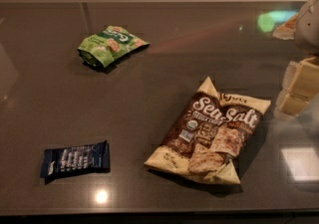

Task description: Move brown chip bag near green rice chip bag

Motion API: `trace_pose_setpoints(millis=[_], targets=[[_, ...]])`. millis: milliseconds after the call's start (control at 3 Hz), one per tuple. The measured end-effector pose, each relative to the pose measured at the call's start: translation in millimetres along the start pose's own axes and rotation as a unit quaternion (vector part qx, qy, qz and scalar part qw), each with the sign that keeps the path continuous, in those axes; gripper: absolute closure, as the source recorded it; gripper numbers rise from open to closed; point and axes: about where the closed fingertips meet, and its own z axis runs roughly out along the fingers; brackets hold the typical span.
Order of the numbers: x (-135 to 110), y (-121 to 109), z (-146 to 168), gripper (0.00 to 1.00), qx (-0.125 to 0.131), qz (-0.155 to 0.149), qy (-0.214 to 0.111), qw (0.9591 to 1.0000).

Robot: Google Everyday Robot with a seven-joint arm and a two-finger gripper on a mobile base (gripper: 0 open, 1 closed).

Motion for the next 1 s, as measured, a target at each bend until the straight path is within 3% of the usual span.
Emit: trace_pose_setpoints(millis=[333, 667, 1000], targets=[[-1, 0, -1, 0.00, 0.000, -0.002, -0.002, 1.0000], [-5, 6, 2, 0.00, -0.007, -0.035, -0.009, 0.9993], [-16, 18, 14, 0.00, -0.021, -0.100, -0.028, 0.9944]])
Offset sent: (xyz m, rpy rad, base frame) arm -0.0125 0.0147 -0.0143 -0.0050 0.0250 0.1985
